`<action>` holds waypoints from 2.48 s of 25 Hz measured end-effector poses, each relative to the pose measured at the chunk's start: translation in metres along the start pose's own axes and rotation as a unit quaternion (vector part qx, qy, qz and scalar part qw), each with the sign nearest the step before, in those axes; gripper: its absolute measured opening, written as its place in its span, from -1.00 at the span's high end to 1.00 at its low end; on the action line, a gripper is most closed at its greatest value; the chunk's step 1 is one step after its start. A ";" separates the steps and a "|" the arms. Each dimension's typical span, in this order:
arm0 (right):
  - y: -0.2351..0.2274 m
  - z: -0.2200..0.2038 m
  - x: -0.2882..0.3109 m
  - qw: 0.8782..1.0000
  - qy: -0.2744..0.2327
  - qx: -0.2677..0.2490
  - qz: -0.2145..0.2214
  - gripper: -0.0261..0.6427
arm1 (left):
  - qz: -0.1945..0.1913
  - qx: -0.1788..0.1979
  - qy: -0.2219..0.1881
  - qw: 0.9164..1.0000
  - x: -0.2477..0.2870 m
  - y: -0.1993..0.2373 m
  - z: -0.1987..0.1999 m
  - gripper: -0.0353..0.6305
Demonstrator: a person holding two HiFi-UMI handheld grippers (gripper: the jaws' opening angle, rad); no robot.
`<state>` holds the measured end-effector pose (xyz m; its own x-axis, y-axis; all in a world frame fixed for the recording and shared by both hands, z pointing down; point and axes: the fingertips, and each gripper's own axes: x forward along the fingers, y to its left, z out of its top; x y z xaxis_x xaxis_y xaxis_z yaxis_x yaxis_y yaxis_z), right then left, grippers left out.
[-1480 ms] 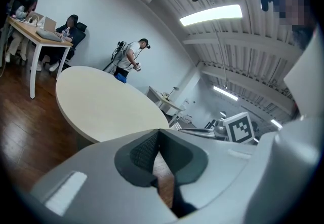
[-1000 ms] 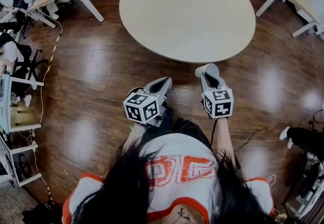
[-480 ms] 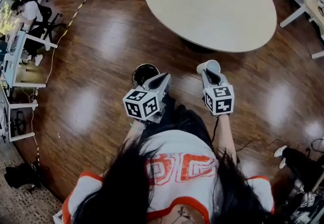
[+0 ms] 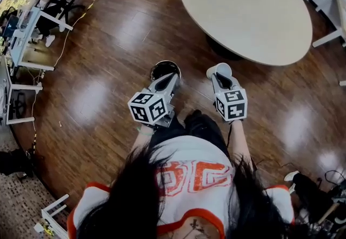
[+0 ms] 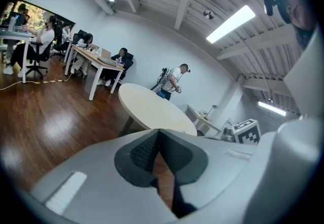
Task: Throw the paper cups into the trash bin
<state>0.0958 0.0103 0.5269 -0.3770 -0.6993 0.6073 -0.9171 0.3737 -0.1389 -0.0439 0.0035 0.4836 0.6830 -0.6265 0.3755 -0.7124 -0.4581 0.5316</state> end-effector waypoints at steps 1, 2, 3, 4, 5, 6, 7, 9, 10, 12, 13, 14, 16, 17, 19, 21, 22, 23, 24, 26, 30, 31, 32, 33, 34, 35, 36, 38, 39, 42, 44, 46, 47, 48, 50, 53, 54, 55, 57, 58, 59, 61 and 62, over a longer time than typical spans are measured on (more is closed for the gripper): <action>0.004 0.002 0.005 1.000 0.002 -0.004 0.004 0.84 | 0.005 -0.005 -0.004 1.000 -0.004 0.006 0.002 0.89; 0.008 0.005 0.010 1.000 0.004 -0.007 0.008 0.84 | 0.011 -0.009 -0.008 1.000 -0.007 0.012 0.003 0.89; 0.013 0.007 0.015 1.000 0.006 -0.010 0.013 0.84 | 0.016 -0.012 -0.011 1.000 -0.011 0.018 0.004 0.89; 0.018 0.009 0.021 1.000 0.007 -0.013 0.018 0.84 | 0.021 -0.014 -0.014 1.000 -0.015 0.025 0.005 0.89; 0.023 0.011 0.026 1.000 0.009 -0.014 0.023 0.84 | 0.026 -0.016 -0.016 0.999 -0.018 0.032 0.006 0.89; 0.029 0.012 0.032 0.999 0.010 -0.016 0.027 0.84 | 0.030 -0.019 -0.018 0.999 -0.022 0.040 0.006 0.89; 0.036 0.013 0.037 0.999 0.011 -0.017 0.032 0.84 | 0.034 -0.022 -0.020 0.999 -0.025 0.047 0.006 0.89; 0.050 0.015 0.047 0.999 0.015 -0.019 0.040 0.84 | 0.039 -0.026 -0.022 0.999 -0.033 0.059 0.007 0.89; 0.058 0.016 0.052 0.999 0.017 -0.021 0.043 0.84 | 0.040 -0.027 -0.022 0.999 -0.037 0.065 0.007 0.89; 0.074 0.018 0.063 0.998 0.022 -0.026 0.049 0.84 | 0.041 -0.028 -0.020 0.999 -0.045 0.077 0.009 0.89; 0.082 0.020 0.069 0.998 0.025 -0.028 0.051 0.84 | 0.040 -0.029 -0.018 0.999 -0.049 0.084 0.010 0.89; 0.090 0.021 0.074 0.998 0.028 -0.029 0.051 0.84 | 0.039 -0.031 -0.016 0.999 -0.053 0.091 0.012 0.89; 0.103 0.025 0.086 0.998 0.033 -0.026 0.050 0.84 | 0.034 -0.031 -0.011 0.999 -0.059 0.104 0.014 0.89; 0.110 0.026 0.092 0.998 0.034 -0.022 0.050 0.84 | 0.031 -0.030 -0.008 0.999 -0.061 0.111 0.015 0.89; 0.122 0.028 0.103 0.998 0.036 -0.016 0.048 0.84 | 0.025 -0.025 0.001 0.999 -0.065 0.125 0.014 0.89; 0.134 0.028 0.112 0.998 0.039 -0.014 0.043 0.84 | 0.017 -0.022 0.012 1.000 -0.068 0.136 0.011 0.89; 0.139 0.027 0.115 0.998 0.041 -0.014 0.040 0.84 | 0.012 -0.022 0.017 1.000 -0.070 0.141 0.010 0.89; 0.144 0.026 0.118 0.998 0.043 -0.014 0.037 0.84 | 0.008 -0.021 0.022 1.000 -0.071 0.145 0.009 0.89; 0.148 0.026 0.120 0.998 0.045 -0.013 0.033 0.84 | 0.003 -0.020 0.026 0.999 -0.073 0.149 0.009 0.89; 0.154 0.024 0.126 0.998 0.051 -0.012 0.027 0.84 | -0.006 -0.016 0.033 0.999 -0.074 0.155 0.009 0.89; 0.158 0.010 0.144 0.997 0.072 -0.010 0.024 0.84 | -0.017 -0.015 0.042 0.999 -0.070 0.165 0.007 0.89; 0.157 0.006 0.148 0.997 0.079 -0.009 0.025 0.83 | -0.018 -0.018 0.042 0.999 -0.069 0.166 0.007 0.89; 0.157 0.002 0.153 0.996 0.085 -0.008 0.027 0.84 | -0.018 -0.021 0.041 0.999 -0.068 0.166 0.007 0.89; 0.156 -0.001 0.158 0.995 0.091 -0.007 0.029 0.83 | -0.017 -0.026 0.040 0.999 -0.068 0.167 0.008 0.89; 0.156 -0.005 0.164 0.995 0.096 -0.005 0.031 0.84 | -0.014 -0.031 0.039 0.999 -0.068 0.169 0.008 0.89; 0.156 -0.008 0.170 0.994 0.101 -0.002 0.033 0.84 | -0.012 -0.036 0.038 0.999 -0.069 0.171 0.007 0.89; 0.155 -0.011 0.177 0.994 0.106 0.001 0.034 0.84 | -0.008 -0.040 0.038 0.998 -0.069 0.174 0.007 0.89; 0.153 -0.022 0.192 0.992 0.117 0.010 0.037 0.83 | -0.001 -0.048 0.037 0.998 -0.070 0.178 0.004 0.89; 0.151 -0.029 0.200 0.992 0.122 0.014 0.040 0.83 | 0.001 -0.052 0.036 0.998 -0.069 0.179 0.002 0.89; 0.141 -0.051 0.228 0.989 0.132 0.028 0.054 0.83 | 0.008 -0.059 0.034 0.998 -0.060 0.184 -0.002 0.89; 0.133 -0.069 0.245 0.987 0.144 0.032 0.058 0.83 | 0.015 -0.060 0.033 0.998 -0.053 0.191 -0.007 0.89; 0.125 -0.087 0.262 0.986 0.156 0.028 0.057 0.83 | 0.025 -0.065 0.031 0.997 -0.046 0.202 -0.014 0.89; 0.122 -0.096 0.270 0.985 0.162 0.025 0.056 0.83 | 0.030 -0.069 0.029 0.997 -0.044 0.208 -0.018 0.89; 0.121 -0.104 0.278 0.984 0.168 0.023 0.055 0.83 | 0.036 -0.073 0.026 0.996 -0.042 0.215 -0.022 0.89; 0.120 -0.117 0.289 0.982 0.177 0.024 0.055 0.83 | 0.045 -0.080 0.024 0.996 -0.039 0.226 -0.030 0.89; 0.121 -0.132 0.298 0.980 0.187 0.026 0.057 0.83 | 0.051 -0.085 0.030 0.995 -0.032 0.237 -0.047 0.89; 0.122 -0.137 0.301 0.980 0.191 0.025 0.060 0.83 | 0.052 -0.084 0.035 0.995 -0.028 0.240 -0.054 0.89; 0.124 -0.142 0.304 0.978 0.195 0.023 0.063 0.83 | 0.051 -0.082 0.042 0.994 -0.023 0.243 -0.060 0.89; 0.127 -0.153 0.312 0.975 0.208 0.015 0.074 0.83 | 0.049 -0.076 0.058 0.994 -0.011 0.248 -0.073 0.89; 0.129 -0.159 0.317 0.973 0.215 0.009 0.079 0.83 | 0.048 -0.073 0.065 0.994 -0.005 0.250 -0.079 0.89; 0.130 -0.165 0.322 0.972 0.221 0.003 0.082 0.83 | 0.047 -0.070 0.071 0.994 0.001 0.251 -0.084 0.89; 0.129 -0.176 0.328 0.969 0.233 -0.006 0.086 0.74 | 0.043 -0.064 0.078 0.994 0.010 0.250 -0.090 0.89; 0.129 -0.179 0.330 0.968 0.237 -0.007 0.087 0.61 | 0.042 -0.062 0.079 0.994 0.012 0.248 -0.091 0.89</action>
<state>-0.1231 -0.0633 0.8489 -0.4208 -0.2682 0.8666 -0.8420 0.4710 -0.2631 -0.1975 -0.0600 0.6895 0.6454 -0.5478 0.5324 -0.7498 -0.3211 0.5785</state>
